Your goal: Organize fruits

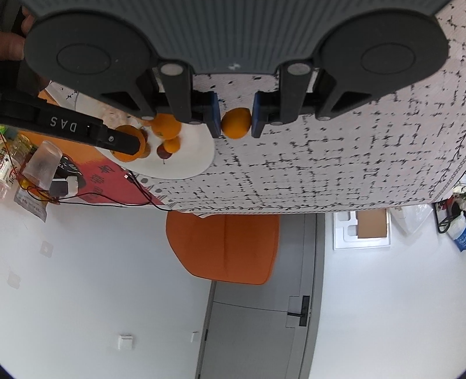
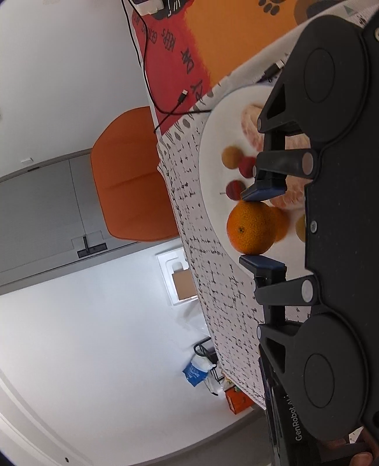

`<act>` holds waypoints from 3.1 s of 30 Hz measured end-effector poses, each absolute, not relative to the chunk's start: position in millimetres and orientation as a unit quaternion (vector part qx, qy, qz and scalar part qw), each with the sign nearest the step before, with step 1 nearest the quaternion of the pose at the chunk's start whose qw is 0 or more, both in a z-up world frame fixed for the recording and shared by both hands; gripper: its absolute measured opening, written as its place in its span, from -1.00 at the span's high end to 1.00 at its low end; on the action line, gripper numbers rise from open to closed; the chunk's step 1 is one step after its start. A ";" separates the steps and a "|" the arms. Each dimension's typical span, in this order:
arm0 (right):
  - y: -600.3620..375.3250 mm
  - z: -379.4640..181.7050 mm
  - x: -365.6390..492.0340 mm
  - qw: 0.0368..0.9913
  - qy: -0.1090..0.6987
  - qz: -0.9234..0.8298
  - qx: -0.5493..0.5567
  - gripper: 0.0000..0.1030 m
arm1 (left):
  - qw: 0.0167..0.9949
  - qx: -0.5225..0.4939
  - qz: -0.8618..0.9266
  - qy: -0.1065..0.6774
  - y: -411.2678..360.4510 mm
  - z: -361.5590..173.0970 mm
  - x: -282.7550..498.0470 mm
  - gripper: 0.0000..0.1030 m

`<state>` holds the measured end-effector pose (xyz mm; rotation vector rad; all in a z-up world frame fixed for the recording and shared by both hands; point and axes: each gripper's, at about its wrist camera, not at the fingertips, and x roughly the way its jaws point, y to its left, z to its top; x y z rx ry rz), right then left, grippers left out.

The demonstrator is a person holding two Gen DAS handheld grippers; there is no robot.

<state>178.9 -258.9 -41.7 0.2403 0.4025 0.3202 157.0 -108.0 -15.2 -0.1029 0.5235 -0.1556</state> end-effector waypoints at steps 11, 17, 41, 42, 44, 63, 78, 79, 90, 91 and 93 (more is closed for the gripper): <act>-296.8 -50.8 183.1 0.956 0.192 0.150 0.162 0.00 | 0.961 -0.031 -0.093 0.260 -136.0 -14.3 171.1 0.60; -321.5 -58.2 178.8 0.956 0.196 0.125 0.179 0.00 | 0.961 -0.014 -0.106 0.257 -149.0 -11.5 179.5 0.60; -315.0 -47.1 158.8 0.956 0.190 0.129 0.180 -0.42 | 0.966 -0.013 -0.066 0.251 -135.0 -0.7 162.5 -0.39; -313.2 -45.0 157.4 0.957 0.189 0.131 0.178 -0.44 | 0.967 -0.012 -0.061 0.246 -132.3 1.3 159.1 -0.45; -308.8 -40.1 154.6 0.957 0.186 0.137 0.174 -0.54 | 0.970 -0.011 -0.052 0.239 -126.3 5.1 152.3 -0.56; -261.6 0.8 127.4 0.956 0.193 0.177 0.136 -1.00 | 0.974 -0.037 0.009 0.224 -59.6 36.3 98.6 -0.98; -254.2 16.3 103.0 0.954 0.210 0.187 0.103 -1.00 | 0.973 -0.051 0.021 0.222 -31.6 56.1 53.9 -0.99; -254.3 15.9 101.1 0.953 0.215 0.187 0.102 -1.00 | 0.973 -0.051 0.023 0.222 -30.2 56.4 51.1 -0.99; -256.9 15.5 78.9 0.951 0.219 0.202 0.086 -1.00 | 0.972 -0.049 0.041 0.225 -16.6 51.9 22.3 -0.99; -256.9 15.0 77.6 0.950 0.220 0.204 0.085 -1.00 | 0.972 -0.047 0.041 0.225 -16.0 51.1 19.6 -0.99; -256.7 13.9 75.9 0.949 0.222 0.207 0.086 -1.00 | 0.972 -0.045 0.045 0.226 -15.2 49.4 15.6 -0.99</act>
